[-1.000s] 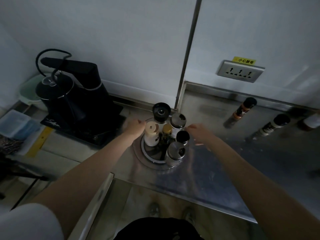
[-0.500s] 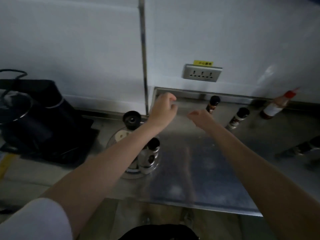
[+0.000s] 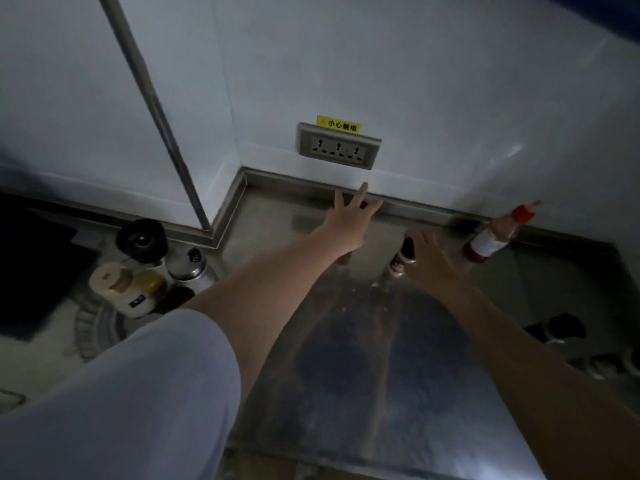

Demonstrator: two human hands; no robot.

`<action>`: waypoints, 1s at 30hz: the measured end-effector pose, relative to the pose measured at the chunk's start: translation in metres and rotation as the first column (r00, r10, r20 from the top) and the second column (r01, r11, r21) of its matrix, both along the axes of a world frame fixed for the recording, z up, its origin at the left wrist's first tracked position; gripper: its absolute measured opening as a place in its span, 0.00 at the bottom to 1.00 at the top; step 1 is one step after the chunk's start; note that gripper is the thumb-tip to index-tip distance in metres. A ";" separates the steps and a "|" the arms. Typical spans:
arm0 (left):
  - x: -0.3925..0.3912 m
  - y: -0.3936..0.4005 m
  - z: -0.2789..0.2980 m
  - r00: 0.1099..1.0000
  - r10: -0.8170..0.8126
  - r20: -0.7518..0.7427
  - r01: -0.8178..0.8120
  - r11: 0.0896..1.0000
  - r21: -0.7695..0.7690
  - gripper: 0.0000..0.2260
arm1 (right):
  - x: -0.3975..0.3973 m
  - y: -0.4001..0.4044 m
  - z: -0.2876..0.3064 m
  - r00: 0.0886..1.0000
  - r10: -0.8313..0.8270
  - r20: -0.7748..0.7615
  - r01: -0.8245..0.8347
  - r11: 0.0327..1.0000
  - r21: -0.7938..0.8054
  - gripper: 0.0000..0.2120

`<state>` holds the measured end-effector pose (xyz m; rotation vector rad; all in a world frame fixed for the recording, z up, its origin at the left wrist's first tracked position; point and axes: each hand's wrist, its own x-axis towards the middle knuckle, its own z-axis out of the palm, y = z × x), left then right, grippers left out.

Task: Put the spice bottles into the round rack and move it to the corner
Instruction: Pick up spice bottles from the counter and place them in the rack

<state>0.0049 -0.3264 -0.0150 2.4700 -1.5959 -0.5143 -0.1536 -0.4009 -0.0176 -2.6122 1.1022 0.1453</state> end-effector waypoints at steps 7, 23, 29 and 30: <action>-0.022 -0.004 -0.005 0.988 0.050 0.143 -0.051 0.999 0.006 0.22 | -0.005 0.003 0.009 0.992 0.115 0.044 -0.117 0.992 0.045 0.15; 0.083 0.341 0.160 0.920 0.281 -0.274 -0.312 0.947 -0.077 0.07 | 0.167 0.237 0.129 0.779 0.310 0.546 -0.464 0.869 0.169 0.15; 0.103 0.390 0.095 0.906 0.306 -0.293 -0.305 0.951 0.049 0.10 | 0.194 0.305 0.092 0.736 0.554 0.388 -0.632 0.768 0.104 0.17; 0.103 0.392 0.083 0.908 0.291 -0.300 -0.285 0.956 0.065 0.10 | 0.195 0.308 0.087 0.742 0.569 0.354 -0.634 0.768 0.095 0.18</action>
